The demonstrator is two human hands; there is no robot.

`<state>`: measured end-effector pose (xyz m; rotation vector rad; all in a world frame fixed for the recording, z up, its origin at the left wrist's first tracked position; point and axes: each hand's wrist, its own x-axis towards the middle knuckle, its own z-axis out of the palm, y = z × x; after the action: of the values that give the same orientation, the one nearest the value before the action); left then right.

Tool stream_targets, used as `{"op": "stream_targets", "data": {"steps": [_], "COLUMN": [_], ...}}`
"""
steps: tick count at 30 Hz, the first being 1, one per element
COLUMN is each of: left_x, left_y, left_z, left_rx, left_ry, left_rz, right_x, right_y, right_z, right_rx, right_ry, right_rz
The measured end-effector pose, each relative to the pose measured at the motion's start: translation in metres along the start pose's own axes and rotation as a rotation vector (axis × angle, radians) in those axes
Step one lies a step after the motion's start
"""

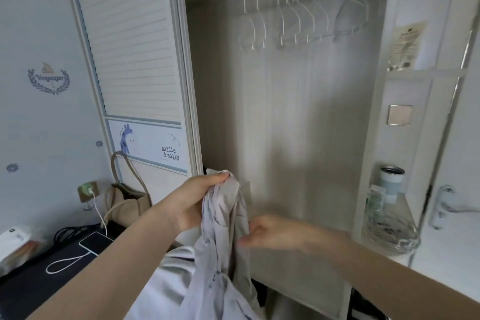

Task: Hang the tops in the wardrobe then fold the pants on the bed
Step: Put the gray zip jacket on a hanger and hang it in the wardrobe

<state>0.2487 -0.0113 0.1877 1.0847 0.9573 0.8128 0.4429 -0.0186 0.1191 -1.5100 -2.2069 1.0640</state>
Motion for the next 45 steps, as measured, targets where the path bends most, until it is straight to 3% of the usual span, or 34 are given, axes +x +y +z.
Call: {"op": "stream_targets", "data": {"steps": [3, 6, 9, 12, 18, 22, 25, 28, 32, 35, 39, 42, 45], "left_x": [0.001, 0.0, 0.001, 0.009, 0.042, 0.067, 0.085, 0.106, 0.135, 0.157, 0.192, 0.221, 0.256], "left_y": [0.014, 0.029, 0.044, 0.048, 0.029, 0.038, 0.055, 0.075, 0.101, 0.124, 0.159, 0.184, 0.199], "left_z": [-0.008, -0.026, -0.057, -0.088, -0.101, -0.097, -0.091, -0.08, -0.069, -0.068, -0.071, -0.068, -0.063], "left_rx": [0.023, 0.139, 0.532, 0.949, 1.35, 1.2, 0.875, 0.526, 0.281, 0.343, 0.619, 0.807, 0.769], "left_ry": [-0.054, -0.05, 0.15, 0.405, 0.417, 0.476, 0.471, 0.386, 0.314, 0.153, 0.003, -0.104, -0.078], "left_rz": [0.005, 0.04, 0.111, 0.222, 0.532, 0.702, 0.596, 0.49, 0.419, 0.435, 0.491, 0.458, 0.509], "right_x": [0.021, 0.037, 0.042, 0.039, 0.039, 0.033, 0.029, 0.031, 0.04, 0.05, 0.078, 0.107, 0.132], "right_y": [-0.005, -0.01, -0.011, -0.018, -0.043, -0.048, -0.049, -0.046, -0.036, -0.031, -0.029, -0.027, -0.021], "right_z": [0.021, 0.024, 0.009, -0.017, -0.062, -0.089, -0.107, -0.124, -0.148, -0.176, -0.221, -0.258, -0.287], "right_rx": [0.17, 0.144, 0.329, 0.542, 0.327, 0.205, -0.154, -0.432, -0.668, -0.634, -0.355, -0.239, -0.26], "right_ry": [0.064, 0.25, 0.457, 0.632, 0.918, 1.032, 1.049, 0.961, 0.84, 0.984, 1.276, 1.343, 1.389], "right_rz": [-0.003, 0.105, 0.199, 0.143, -0.081, -0.162, -0.182, -0.165, -0.008, 0.065, 0.006, -0.034, -0.033]}}
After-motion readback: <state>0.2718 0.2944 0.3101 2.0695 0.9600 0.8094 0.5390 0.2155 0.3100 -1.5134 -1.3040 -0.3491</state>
